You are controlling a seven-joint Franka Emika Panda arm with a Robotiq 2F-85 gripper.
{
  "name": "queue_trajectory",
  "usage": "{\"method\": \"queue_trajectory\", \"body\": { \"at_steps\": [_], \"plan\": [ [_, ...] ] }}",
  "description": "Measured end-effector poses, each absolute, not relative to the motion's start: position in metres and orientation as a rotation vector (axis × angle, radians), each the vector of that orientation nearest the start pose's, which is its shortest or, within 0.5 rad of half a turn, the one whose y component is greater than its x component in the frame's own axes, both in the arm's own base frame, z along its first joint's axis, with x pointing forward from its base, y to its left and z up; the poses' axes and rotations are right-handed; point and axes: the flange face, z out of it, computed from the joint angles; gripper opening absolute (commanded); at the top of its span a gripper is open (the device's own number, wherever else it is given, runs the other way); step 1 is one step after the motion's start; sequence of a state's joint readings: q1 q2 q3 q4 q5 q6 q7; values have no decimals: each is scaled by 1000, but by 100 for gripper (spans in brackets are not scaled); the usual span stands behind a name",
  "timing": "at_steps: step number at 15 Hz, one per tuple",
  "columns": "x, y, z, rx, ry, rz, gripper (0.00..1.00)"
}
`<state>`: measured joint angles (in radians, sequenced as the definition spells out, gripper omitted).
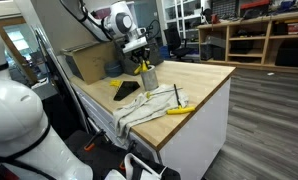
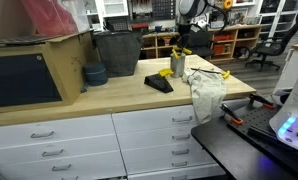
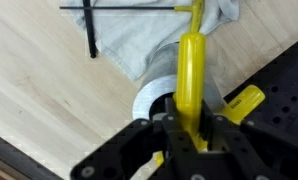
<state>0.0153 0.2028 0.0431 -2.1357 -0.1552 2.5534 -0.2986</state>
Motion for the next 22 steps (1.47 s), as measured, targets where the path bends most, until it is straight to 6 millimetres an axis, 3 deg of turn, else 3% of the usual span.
{"method": "queue_trajectory", "body": {
  "at_steps": [9, 11, 19, 22],
  "plan": [
    [588, 28, 342, -3210, -44, -212, 6],
    [591, 28, 347, -3204, 13, -229, 6],
    [594, 43, 366, -3197, -53, -358, 6],
    [590, 43, 368, -3200, 135, -319, 6]
  ]
}}
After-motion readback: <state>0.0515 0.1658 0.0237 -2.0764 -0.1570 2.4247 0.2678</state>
